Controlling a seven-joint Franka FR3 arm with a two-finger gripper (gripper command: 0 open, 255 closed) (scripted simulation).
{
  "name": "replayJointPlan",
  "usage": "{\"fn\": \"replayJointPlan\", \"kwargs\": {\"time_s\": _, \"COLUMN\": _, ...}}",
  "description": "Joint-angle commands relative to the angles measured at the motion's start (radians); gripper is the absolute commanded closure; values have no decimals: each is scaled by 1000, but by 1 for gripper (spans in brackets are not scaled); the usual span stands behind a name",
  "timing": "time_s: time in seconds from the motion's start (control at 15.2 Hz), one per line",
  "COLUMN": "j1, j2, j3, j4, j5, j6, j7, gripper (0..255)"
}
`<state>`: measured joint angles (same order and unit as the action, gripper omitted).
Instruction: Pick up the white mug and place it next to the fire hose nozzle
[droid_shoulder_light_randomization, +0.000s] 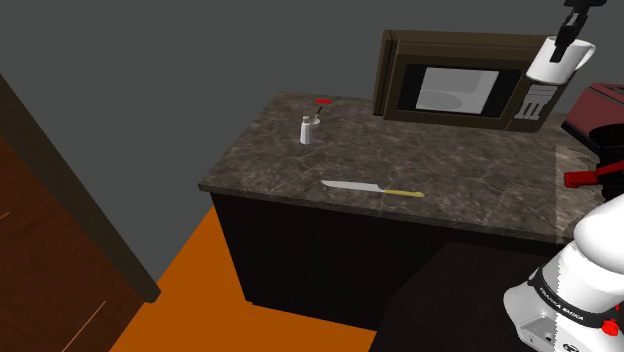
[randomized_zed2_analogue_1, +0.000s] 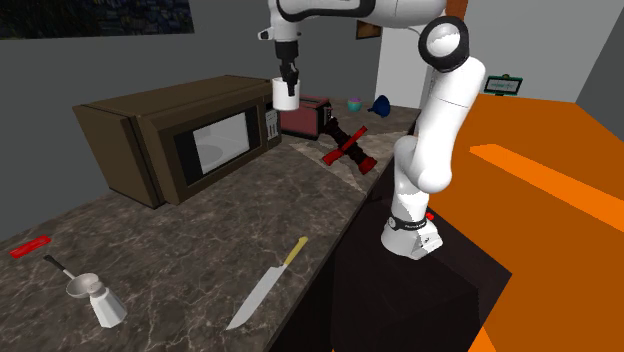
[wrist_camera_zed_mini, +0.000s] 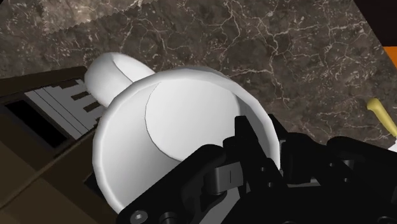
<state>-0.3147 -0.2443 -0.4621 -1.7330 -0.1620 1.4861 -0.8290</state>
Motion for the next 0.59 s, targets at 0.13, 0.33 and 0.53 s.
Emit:
{"fn": "replayJointPlan", "kwargs": {"time_s": 0.13, "j1": -30, "j2": 45, "j3": -67, "j4": 47, "j5": 5, "j6": 6, "j7": -102, "gripper": 255}}
{"fn": "replayJointPlan", "kwargs": {"time_s": 0.33, "j1": -32, "j2": 31, "j3": -66, "j4": -8, "j5": -1, "j6": 47, "j7": -94, "gripper": 255}}
{"fn": "replayJointPlan", "kwargs": {"time_s": 0.53, "j1": -33, "j2": 19, "j3": -65, "j4": -59, "j5": -7, "j6": 88, "j7": -87, "gripper": 255}}
